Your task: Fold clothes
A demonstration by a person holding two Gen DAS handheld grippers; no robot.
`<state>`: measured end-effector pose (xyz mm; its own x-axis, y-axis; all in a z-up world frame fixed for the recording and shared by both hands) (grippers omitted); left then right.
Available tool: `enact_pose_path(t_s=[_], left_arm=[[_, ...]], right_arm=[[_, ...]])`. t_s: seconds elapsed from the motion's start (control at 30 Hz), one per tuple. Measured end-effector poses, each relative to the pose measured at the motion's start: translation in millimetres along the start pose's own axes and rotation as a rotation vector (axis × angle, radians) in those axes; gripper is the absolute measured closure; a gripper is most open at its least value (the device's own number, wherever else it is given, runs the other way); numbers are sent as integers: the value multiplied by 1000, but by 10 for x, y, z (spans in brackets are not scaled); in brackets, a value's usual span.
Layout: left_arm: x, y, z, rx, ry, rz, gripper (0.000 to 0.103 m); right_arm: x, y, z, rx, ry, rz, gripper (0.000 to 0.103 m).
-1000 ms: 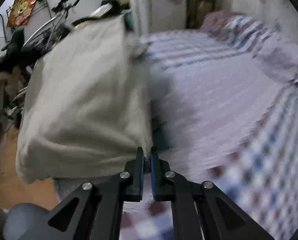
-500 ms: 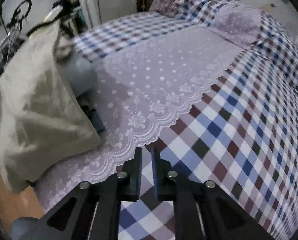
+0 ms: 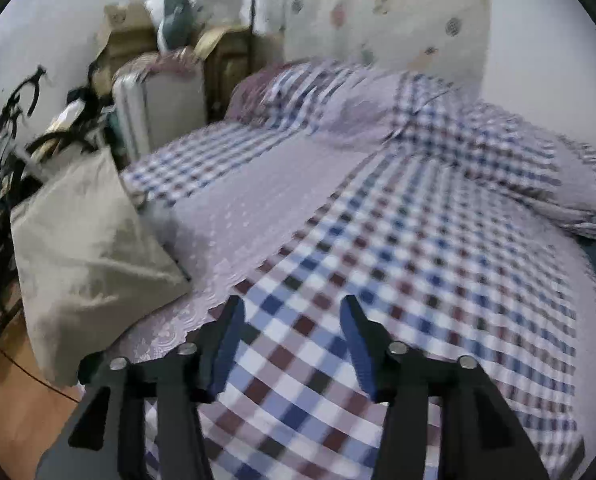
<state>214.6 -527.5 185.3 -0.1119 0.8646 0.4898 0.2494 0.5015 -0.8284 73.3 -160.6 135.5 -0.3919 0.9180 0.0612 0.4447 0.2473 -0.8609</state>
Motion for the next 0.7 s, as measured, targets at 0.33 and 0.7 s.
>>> enact_pose_path(t_s=[0.33, 0.7], left_arm=[[2118, 343, -88, -75, 287, 113, 17], [3644, 761, -17, -57, 424, 197, 15]], right_arm=[[560, -161, -1752, 235, 132, 6, 13], [1539, 159, -2905, 347, 284, 56, 7]])
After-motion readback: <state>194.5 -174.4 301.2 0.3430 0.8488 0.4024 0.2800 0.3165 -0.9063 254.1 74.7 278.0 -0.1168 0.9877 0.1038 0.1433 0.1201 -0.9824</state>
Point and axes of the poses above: each gripper's, at about its wrist camera, not at the fingertips, and z roughly the way its jaws point, x to its right, y to its underside, the point moved 3 cm from there along z, roughly the way its jaws point, and after that the axes turned 11 degrees about x, right-handed, at the moved point
